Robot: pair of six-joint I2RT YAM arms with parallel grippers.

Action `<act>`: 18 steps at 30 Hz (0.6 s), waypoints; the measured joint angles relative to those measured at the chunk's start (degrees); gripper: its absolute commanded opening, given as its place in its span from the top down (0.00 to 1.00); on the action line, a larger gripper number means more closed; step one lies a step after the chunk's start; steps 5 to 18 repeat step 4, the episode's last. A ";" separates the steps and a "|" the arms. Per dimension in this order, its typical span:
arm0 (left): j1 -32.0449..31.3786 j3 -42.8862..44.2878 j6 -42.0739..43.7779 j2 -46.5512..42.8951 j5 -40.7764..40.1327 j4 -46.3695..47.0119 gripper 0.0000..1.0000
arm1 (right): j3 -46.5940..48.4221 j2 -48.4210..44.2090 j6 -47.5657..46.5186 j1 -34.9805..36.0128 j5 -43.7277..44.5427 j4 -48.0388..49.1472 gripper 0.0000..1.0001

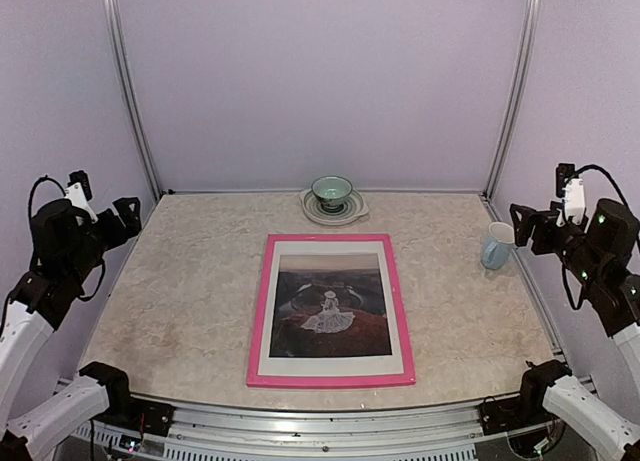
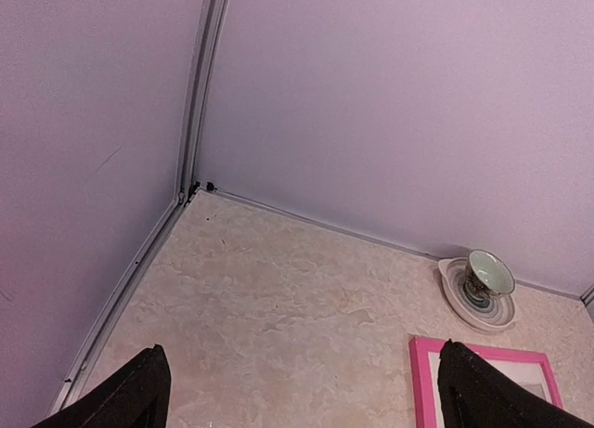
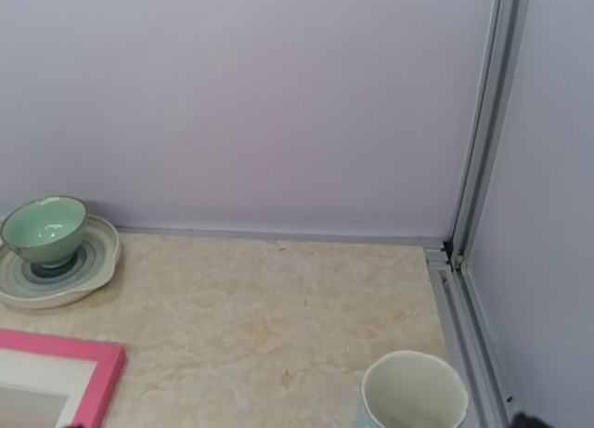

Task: Put the photo into the frame
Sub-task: Reset both arms

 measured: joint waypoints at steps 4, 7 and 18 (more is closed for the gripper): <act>0.00 -0.02 -0.02 0.02 0.28 0.00 0.01 | 0.00 1.36 0.24 0.00 -0.11 -0.02 0.01; 0.00 -0.02 -0.02 0.02 0.28 0.00 0.01 | 0.00 1.36 0.24 0.00 -0.11 -0.02 0.01; 0.00 -0.02 -0.02 0.02 0.28 0.00 0.01 | 0.00 1.36 0.24 0.00 -0.11 -0.02 0.01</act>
